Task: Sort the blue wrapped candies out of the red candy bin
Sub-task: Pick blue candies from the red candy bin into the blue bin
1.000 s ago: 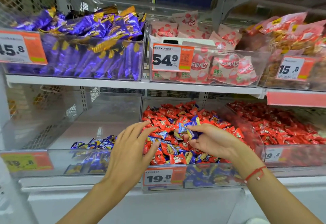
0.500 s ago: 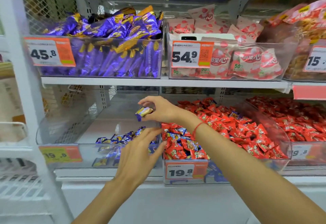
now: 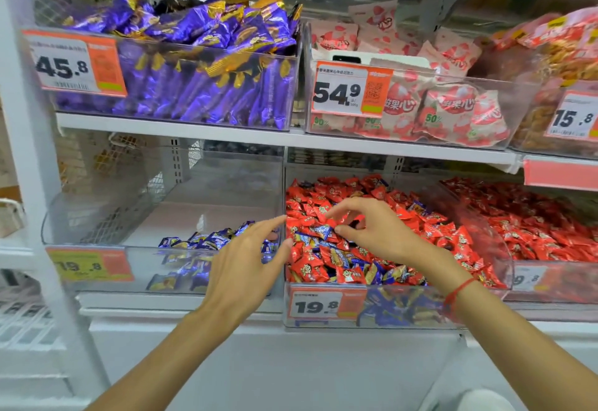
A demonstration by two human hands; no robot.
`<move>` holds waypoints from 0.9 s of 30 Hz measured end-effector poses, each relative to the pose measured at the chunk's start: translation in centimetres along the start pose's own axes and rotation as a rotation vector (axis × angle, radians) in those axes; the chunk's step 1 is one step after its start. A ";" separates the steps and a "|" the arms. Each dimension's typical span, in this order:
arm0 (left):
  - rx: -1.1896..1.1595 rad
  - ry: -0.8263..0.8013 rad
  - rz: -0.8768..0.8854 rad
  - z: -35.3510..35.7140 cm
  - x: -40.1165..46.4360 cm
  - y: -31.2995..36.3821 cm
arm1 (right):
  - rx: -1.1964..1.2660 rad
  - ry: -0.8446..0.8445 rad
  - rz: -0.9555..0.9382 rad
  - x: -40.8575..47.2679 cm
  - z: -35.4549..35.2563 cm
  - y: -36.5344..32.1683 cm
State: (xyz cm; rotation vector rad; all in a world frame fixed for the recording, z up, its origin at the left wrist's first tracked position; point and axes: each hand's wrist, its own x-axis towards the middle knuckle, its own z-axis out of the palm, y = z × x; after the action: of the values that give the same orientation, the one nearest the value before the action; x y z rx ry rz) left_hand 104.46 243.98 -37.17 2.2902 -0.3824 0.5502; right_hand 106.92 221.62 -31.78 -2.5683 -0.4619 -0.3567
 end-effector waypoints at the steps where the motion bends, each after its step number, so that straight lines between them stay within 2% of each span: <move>1: -0.032 -0.002 -0.031 0.1 0.1 0.1 | -0.037 -0.066 0.001 -0.1 0.1 0.2; 4: -0.077 -0.007 -0.056 0.3 0.1 0.4 | -0.227 -0.358 0.049 -0.4 0.6 0.4; 6: -0.059 -0.002 -0.046 0.2 0.0 0.5 | -0.341 -0.412 0.093 -0.6 1.1 0.6; 10: -0.014 0.043 0.057 0.3 0.1 0.2 | -0.320 -0.150 0.090 -1.5 1.6 1.6; 14: -0.030 0.061 0.232 0.8 0.6 1.7 | 0.074 0.065 0.147 -2.9 0.4 2.5; 16: -0.037 0.021 0.305 1.5 1.1 3.0 | 0.207 0.053 0.201 -3.4 -1.4 2.8; 20: -0.017 -0.129 0.344 3.6 2.3 5.3 | 0.486 -0.066 0.299 -4.9 -3.9 4.2; 24: -0.012 -0.350 0.243 5.4 3.9 6.7 | 0.554 0.032 0.353 -6.8 -4.8 5.3; 27: 0.100 -0.593 0.253 6.6 4.8 7.1 | 0.552 0.094 0.359 -7.8 -5.3 5.9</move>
State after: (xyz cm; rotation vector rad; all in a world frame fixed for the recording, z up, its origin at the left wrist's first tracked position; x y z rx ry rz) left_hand 107.45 233.81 -34.78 2.4880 -0.9572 -0.0095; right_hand 101.22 212.06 -32.44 -2.0294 -0.0436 -0.1853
